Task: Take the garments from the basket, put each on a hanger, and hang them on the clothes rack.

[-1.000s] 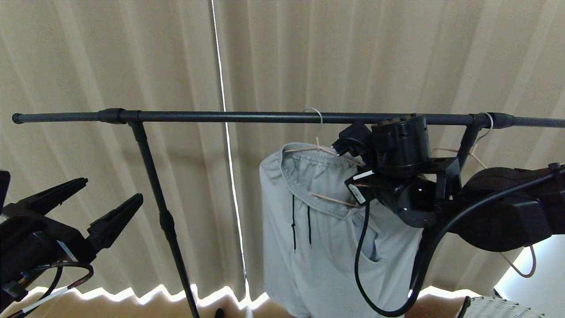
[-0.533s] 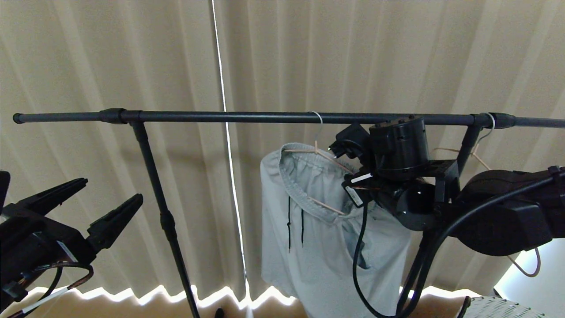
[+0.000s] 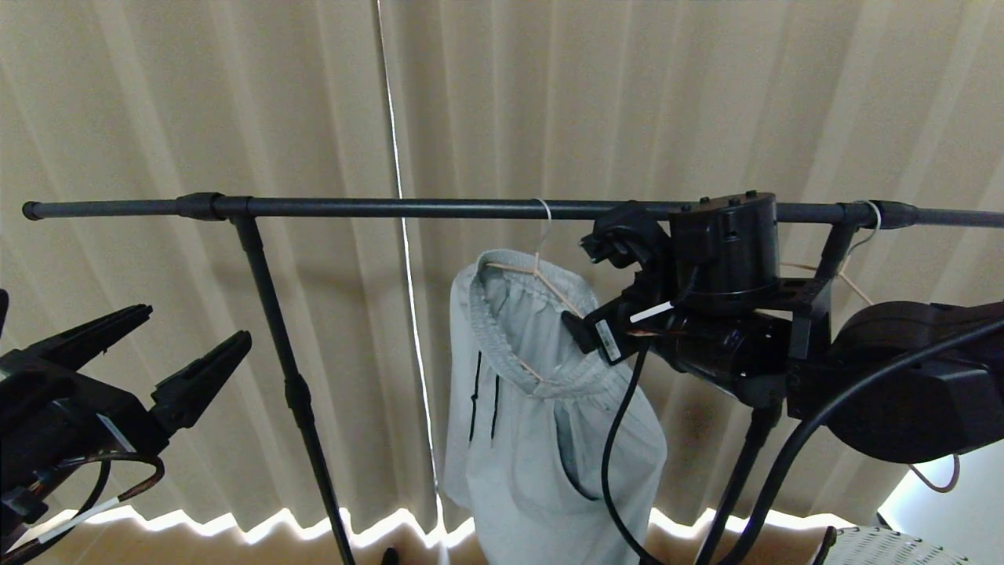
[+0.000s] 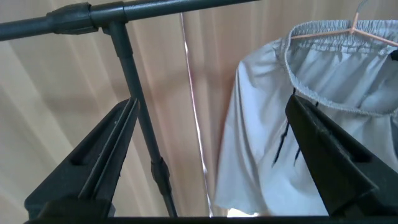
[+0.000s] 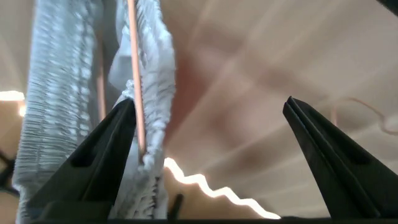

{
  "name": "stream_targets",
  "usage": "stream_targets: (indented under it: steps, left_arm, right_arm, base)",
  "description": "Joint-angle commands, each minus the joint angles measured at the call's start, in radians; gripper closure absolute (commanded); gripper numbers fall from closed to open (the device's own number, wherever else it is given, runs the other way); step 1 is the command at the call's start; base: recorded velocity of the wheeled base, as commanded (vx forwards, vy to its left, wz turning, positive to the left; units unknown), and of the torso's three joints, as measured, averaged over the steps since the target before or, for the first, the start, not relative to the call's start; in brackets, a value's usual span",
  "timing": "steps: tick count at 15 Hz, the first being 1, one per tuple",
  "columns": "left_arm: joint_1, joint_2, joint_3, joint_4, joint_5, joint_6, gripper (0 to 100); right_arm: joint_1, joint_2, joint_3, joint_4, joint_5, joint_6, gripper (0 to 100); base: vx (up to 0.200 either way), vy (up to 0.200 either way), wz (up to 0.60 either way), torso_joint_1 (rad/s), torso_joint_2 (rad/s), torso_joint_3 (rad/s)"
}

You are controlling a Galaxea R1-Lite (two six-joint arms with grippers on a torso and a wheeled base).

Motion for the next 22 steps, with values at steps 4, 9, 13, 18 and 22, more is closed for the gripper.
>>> stream_targets:
  steps: [4, 9, 13, 18, 22]
  left_arm:
    - [0.000, 0.003, 0.002, 0.000, 0.000, 0.001, 0]
    - [0.000, 0.006, 0.004, 0.001, 0.000, 0.002, 0]
    - [0.000, 0.008, 0.007, 0.001, 0.000, 0.002, 0]
    - [0.000, 0.008, 0.009, 0.003, 0.000, 0.002, 0]
    - [0.005, 0.008, 0.012, 0.003, 0.000, 0.005, 0]
  right_arm:
    - [0.001, -0.008, 0.031, -0.091, 0.059, 0.004, 0]
    - [0.001, -0.005, 0.065, -0.157, 0.118, 0.007, 0]
    - [-0.004, -0.010, 0.148, -0.230, 0.179, -0.016, 0]
    - [-0.006, -0.005, 0.206, -0.374, 0.288, -0.111, 0]
    - [-0.078, -0.081, 0.228, -0.374, 0.277, -0.105, 0]
  base:
    - [0.000, 0.000, 0.00, 0.000, 0.00, 0.000]
    - [0.000, 0.000, 0.00, 0.000, 0.00, 0.000]
    - [0.000, 0.000, 0.00, 0.000, 0.00, 0.000]
    - [0.000, 0.000, 0.00, 0.000, 0.00, 0.000]
    - [0.000, 0.000, 0.00, 0.000, 0.00, 0.000]
